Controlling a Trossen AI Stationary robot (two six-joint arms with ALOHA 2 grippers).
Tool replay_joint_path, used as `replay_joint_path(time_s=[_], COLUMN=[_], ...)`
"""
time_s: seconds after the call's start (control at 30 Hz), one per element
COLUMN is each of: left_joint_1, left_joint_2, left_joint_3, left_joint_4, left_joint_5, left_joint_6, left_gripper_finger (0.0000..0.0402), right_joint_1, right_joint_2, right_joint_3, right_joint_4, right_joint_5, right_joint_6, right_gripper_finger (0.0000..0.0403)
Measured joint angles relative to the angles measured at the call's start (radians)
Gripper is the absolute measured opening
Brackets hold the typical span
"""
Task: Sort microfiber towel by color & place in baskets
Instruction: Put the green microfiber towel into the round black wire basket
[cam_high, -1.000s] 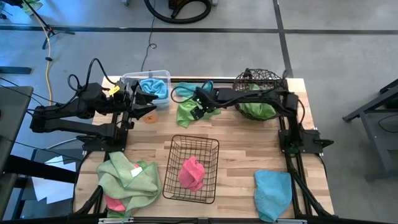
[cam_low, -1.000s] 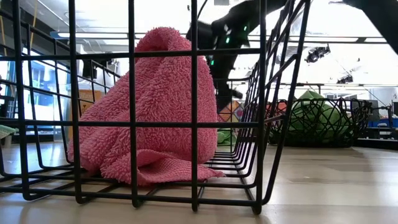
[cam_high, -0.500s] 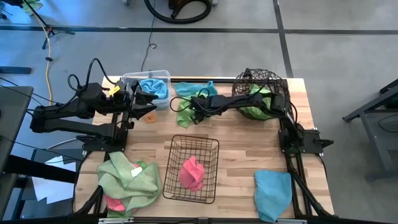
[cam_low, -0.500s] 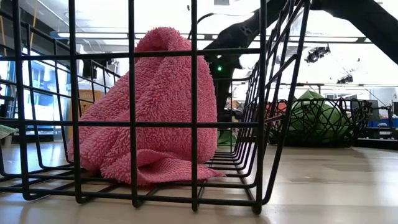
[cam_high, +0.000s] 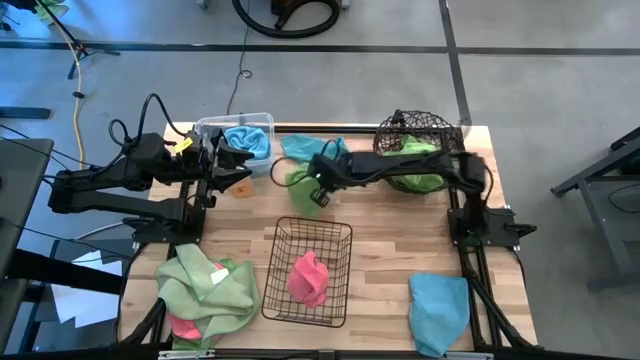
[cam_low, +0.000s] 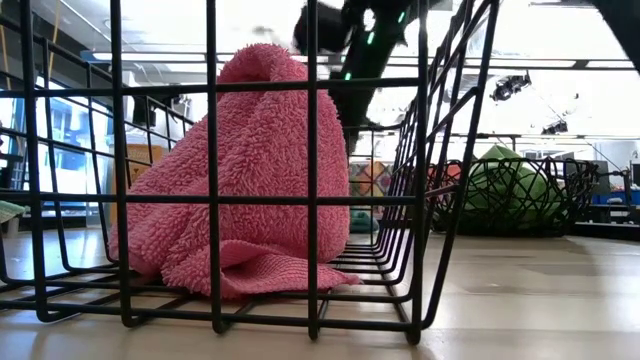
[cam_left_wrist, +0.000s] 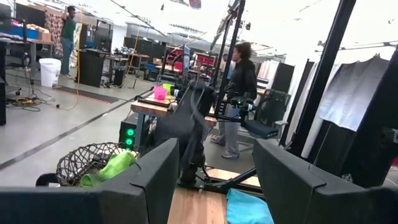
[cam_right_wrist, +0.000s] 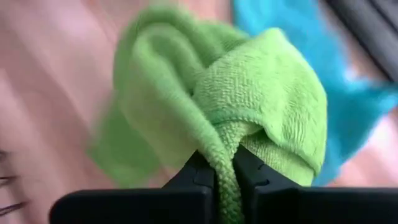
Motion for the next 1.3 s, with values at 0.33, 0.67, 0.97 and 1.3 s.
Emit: replay_joint_path(time_s=[0.33, 0.67, 0.97, 1.3], left_joint_1=[0.0, 0.0, 0.0, 0.0], left_joint_2=[0.0, 0.001, 0.001, 0.001], left_joint_3=[0.0, 0.0, 0.0, 0.0], left_joint_4=[0.0, 0.002, 0.002, 0.003], left_joint_5=[-0.018, -0.072, -0.098, -0.098], left_joint_6=[0.0, 0.051, 0.052, 0.052], left_gripper_finger=[0.0196, 0.0196, 0.0196, 0.0196], right_joint_1=[-0.002, -0.016, -0.156, -0.543], right_joint_2=[-0.34, -0.542, -0.787, -0.946], right_joint_3=[0.0, 0.0, -0.271, -0.468], right_joint_4=[-0.006, -0.19, -0.278, -0.271], right_joint_5=[-0.04, 0.146, 0.216, 0.098], right_joint_6=[-0.14, -0.152, -0.08, -0.04], right_gripper_finger=[0.0004, 0.0002, 0.0001, 0.0])
